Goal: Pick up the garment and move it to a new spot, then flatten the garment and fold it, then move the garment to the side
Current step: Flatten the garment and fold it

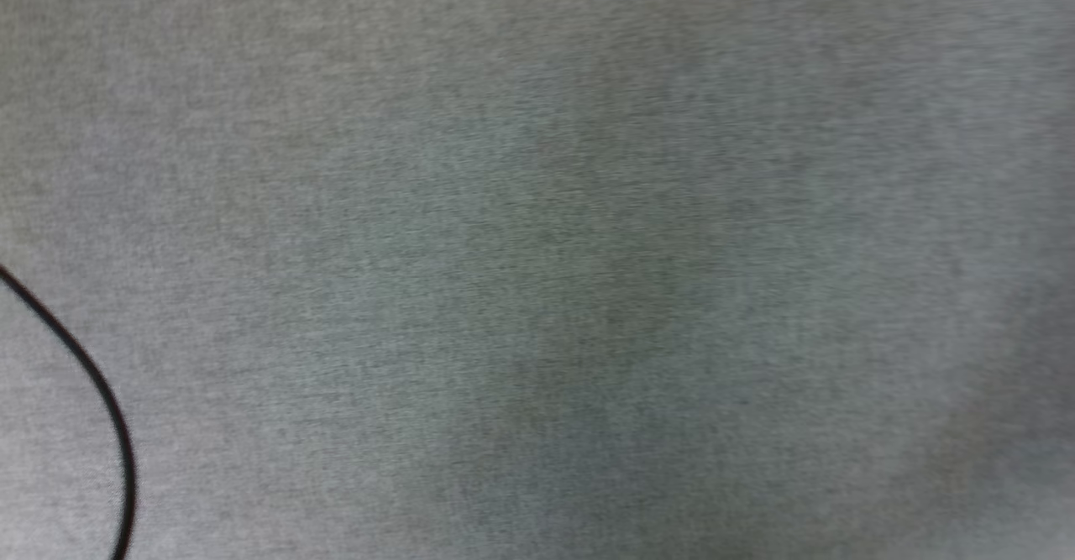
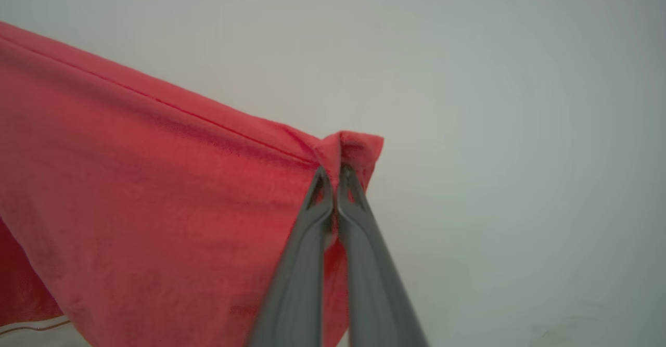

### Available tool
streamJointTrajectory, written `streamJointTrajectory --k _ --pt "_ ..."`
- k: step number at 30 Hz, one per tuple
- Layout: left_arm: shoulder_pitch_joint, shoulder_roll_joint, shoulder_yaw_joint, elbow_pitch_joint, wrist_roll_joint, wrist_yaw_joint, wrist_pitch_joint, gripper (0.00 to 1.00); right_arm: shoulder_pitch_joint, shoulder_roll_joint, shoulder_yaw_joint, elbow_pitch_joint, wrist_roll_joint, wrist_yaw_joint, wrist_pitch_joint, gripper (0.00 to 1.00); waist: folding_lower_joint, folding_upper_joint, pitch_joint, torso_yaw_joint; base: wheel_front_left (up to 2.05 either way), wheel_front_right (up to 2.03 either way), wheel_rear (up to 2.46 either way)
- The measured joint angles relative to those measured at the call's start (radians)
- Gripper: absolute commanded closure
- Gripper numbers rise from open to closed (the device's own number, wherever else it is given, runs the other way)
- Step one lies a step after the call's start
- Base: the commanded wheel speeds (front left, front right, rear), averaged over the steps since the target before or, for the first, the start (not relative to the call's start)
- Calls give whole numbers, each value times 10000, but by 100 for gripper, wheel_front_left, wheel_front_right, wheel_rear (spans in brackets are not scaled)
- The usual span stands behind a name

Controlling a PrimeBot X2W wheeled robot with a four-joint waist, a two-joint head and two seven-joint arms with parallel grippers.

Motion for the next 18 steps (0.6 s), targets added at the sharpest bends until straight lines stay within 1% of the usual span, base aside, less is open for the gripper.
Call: streamJointTrajectory --k 3,7,11,15,18 --pt "63 -293 -125 673 -31 -23 -487 100 -244 167 50 769 -318 0 -802 100 0 0 220 212 0 0 0" --pt "960 -591 -441 1187 -79 -130 -1041 100 16 255 466 1653 -420 -2 -1444 100 0 0 333 485 0 0 0" --pt "2378 -949 -694 1551 -270 -174 -1653 100 897 355 798 2376 -353 -4 -1927 100 0 0 197 652 0 0 0" --pt "4072 -1181 -928 1684 -453 -165 -2173 100 2010 535 1127 2796 -192 -4 -2270 100 -1 0 -165 740 0 0 0" --pt "5556 -1331 -1131 1670 -625 -123 -2406 100 3047 598 1298 3033 144 -4 -2374 100 -1 0 -552 814 0 0 0"
